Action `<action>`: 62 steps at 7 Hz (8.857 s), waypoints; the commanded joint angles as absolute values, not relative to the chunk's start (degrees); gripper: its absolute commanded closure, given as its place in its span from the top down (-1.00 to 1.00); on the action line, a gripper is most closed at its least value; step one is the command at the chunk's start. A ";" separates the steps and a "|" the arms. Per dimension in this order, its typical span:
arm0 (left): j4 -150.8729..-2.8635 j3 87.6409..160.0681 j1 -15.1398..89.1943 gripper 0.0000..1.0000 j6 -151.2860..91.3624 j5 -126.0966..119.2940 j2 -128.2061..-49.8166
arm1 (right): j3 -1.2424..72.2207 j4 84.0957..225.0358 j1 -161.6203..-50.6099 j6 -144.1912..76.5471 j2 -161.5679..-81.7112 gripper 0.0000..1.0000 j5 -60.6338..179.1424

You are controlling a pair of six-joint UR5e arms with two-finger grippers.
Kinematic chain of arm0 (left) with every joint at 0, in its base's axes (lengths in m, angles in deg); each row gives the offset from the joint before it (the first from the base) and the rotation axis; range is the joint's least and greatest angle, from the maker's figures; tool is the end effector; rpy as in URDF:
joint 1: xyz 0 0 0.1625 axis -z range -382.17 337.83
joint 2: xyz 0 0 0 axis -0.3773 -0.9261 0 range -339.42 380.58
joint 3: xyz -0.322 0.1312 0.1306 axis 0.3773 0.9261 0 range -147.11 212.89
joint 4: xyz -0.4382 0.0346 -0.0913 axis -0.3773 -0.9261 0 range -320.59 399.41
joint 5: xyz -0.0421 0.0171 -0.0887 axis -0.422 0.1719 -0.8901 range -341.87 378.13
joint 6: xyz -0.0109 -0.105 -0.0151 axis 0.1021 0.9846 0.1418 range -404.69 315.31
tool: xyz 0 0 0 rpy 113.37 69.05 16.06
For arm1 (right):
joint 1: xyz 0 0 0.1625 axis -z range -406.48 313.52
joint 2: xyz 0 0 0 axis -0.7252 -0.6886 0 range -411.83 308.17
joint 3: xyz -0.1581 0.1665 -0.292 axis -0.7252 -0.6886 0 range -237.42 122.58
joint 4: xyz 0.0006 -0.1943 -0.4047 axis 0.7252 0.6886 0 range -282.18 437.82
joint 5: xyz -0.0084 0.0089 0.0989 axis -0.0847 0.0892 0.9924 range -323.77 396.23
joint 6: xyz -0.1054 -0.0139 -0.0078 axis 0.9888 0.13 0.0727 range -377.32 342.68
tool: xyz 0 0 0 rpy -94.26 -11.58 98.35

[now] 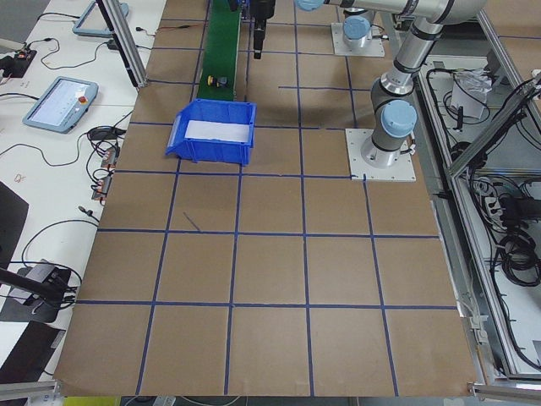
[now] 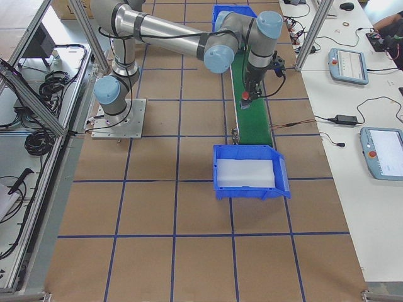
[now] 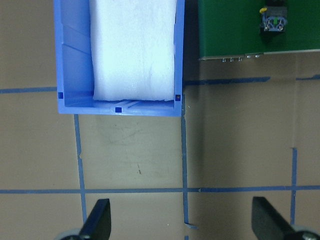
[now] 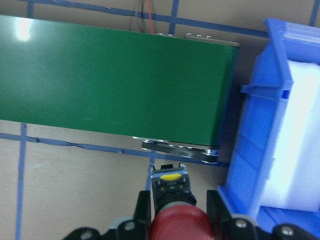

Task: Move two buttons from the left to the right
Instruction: 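Carry the red button to the far bin while the left gripper withdraws, then lower the red button into the far bin and open the right gripper, then move the right gripper back over the belt above the yellow button, then lower the right gripper and grasp the yellow-capped button on the belt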

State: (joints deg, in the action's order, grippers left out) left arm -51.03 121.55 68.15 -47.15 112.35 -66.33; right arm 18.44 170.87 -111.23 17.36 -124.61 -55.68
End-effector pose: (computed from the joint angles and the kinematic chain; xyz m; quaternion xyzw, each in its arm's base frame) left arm -0.1283 -0.5135 0.4672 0.0229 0.9985 -0.0340 0.0374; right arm -0.1546 -0.6320 0.3877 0.0822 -0.9965 -0.0086 0.0143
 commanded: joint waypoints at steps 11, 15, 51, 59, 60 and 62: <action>-51.20 125.70 67.04 1.00 -47.41 106.81 -67.48 | 27.57 195.68 -96.58 39.02 -111.77 -0.89 -58.25; -52.08 125.17 67.48 1.00 -47.50 113.37 -67.40 | 27.92 197.88 -96.58 38.67 -111.86 0.99 -58.25; -52.08 125.70 67.57 1.00 -46.28 108.66 -67.22 | 27.75 185.66 -138.85 -22.59 -123.21 1.00 -50.16; -52.08 125.70 67.57 1.00 -46.27 108.66 -67.22 | 25.37 191.55 -143.60 -31.74 -113.71 1.00 -50.16; -52.08 125.70 67.57 1.00 -46.27 108.66 -67.22 | 25.37 193.20 -143.60 -31.74 -112.40 1.00 -50.16; -52.08 125.70 67.57 1.00 -46.36 108.66 -67.22 | 25.55 194.36 -143.60 -31.30 -111.42 0.94 -50.25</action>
